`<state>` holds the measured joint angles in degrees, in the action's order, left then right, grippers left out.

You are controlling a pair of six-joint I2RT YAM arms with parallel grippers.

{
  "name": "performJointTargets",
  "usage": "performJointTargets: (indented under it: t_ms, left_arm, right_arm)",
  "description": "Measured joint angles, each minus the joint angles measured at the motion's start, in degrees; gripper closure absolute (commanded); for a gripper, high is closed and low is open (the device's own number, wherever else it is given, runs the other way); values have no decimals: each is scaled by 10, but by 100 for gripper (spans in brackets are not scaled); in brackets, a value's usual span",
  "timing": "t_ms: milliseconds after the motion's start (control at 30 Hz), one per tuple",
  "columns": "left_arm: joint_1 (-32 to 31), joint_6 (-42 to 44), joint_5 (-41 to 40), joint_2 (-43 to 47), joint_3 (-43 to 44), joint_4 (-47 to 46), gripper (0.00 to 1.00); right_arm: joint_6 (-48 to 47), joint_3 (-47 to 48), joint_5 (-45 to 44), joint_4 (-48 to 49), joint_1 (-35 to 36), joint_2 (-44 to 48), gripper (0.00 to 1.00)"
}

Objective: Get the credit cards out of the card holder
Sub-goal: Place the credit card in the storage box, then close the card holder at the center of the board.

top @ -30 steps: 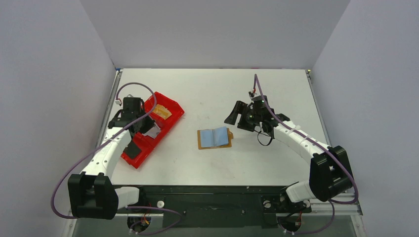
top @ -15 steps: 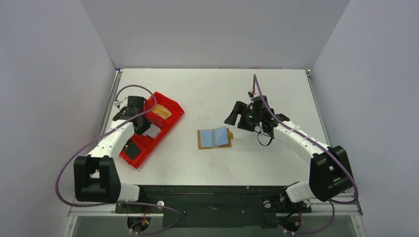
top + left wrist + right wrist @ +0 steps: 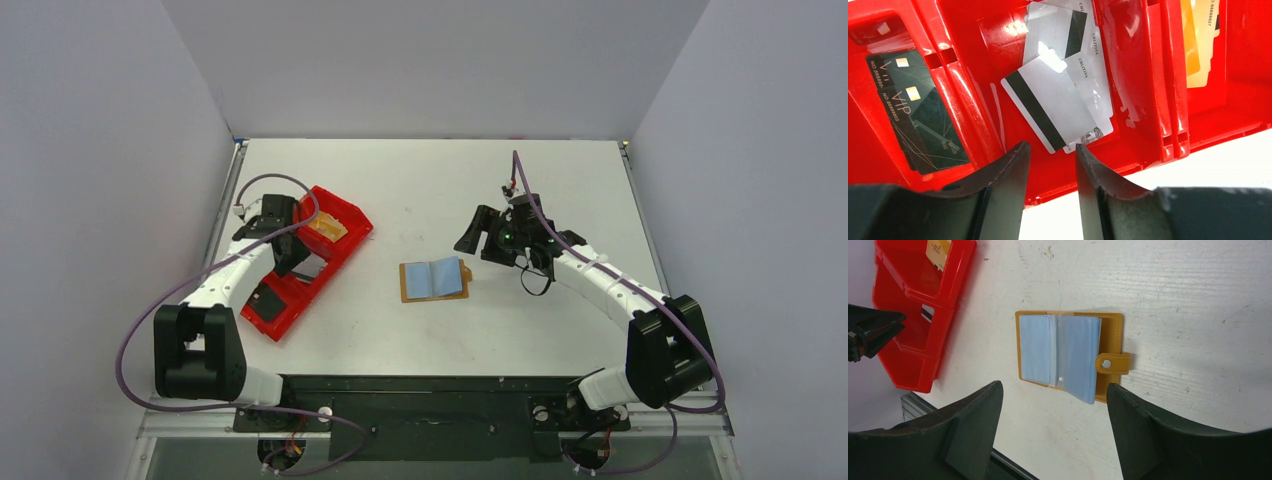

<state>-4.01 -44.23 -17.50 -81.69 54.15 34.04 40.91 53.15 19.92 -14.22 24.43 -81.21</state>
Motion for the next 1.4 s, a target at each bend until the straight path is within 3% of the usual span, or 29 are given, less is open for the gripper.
performJointTargets:
  t_ms: [667, 1000, 1400]
  left_arm:
    - [-11, 37, 64, 44, 19, -7, 47]
    - [-114, 62, 129, 39, 53, -26, 44]
    - [-218, 57, 254, -78, 63, -91, 43]
  right_arm:
    - [0, 0, -2, 0, 7, -1, 28]
    - [-13, 0, -49, -15, 37, -14, 28]
    - [-28, 10, -142, -56, 95, -65, 31]
